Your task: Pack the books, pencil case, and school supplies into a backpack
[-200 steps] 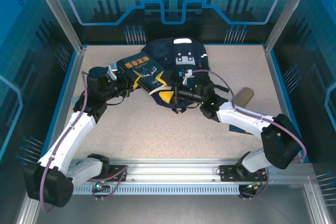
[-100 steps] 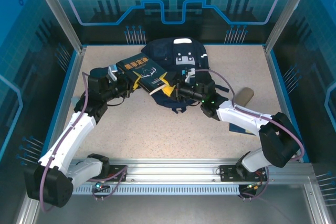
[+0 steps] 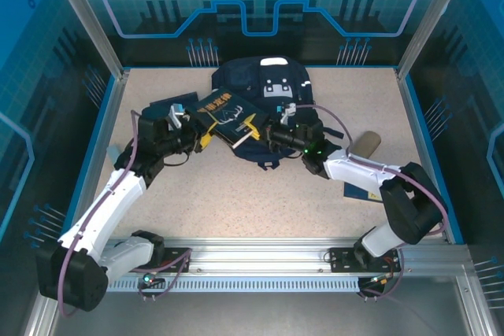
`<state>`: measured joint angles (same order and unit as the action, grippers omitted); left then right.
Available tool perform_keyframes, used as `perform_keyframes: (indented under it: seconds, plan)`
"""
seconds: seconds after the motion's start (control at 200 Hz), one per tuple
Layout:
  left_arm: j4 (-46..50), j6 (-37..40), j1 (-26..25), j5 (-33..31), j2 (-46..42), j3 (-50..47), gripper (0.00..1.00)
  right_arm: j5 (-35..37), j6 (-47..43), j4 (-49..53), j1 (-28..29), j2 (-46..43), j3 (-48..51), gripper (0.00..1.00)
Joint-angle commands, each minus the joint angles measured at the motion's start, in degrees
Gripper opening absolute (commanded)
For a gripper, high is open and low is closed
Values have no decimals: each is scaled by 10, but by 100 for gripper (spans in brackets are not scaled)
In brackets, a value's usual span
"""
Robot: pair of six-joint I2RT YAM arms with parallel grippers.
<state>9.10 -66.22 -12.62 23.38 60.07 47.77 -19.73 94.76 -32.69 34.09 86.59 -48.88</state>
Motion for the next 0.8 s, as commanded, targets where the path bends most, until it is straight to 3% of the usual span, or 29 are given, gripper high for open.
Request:
perform_keyframes:
  seconds: [0.0,0.2,0.31,0.435,0.63,0.795]
  plan:
    - [59,84,-4,11,9,17,75,3,-112,105,-29,-73,-2,7]
    - [170,258,-27,-20,97,108,86,70,-334,454,-100,-185,-61,7]
    - [217,344,-66,-63,172,182,88,82,-413,575,-156,-216,-82,8]
    - [253,427,-114,-115,271,273,99,72,-460,641,-226,-243,-83,8]
    - [321,563,-155,-144,425,433,99,28,-478,662,-308,-284,-58,11]
    - [366,653,-168,-177,537,540,97,9,-485,684,-338,-296,-53,12]
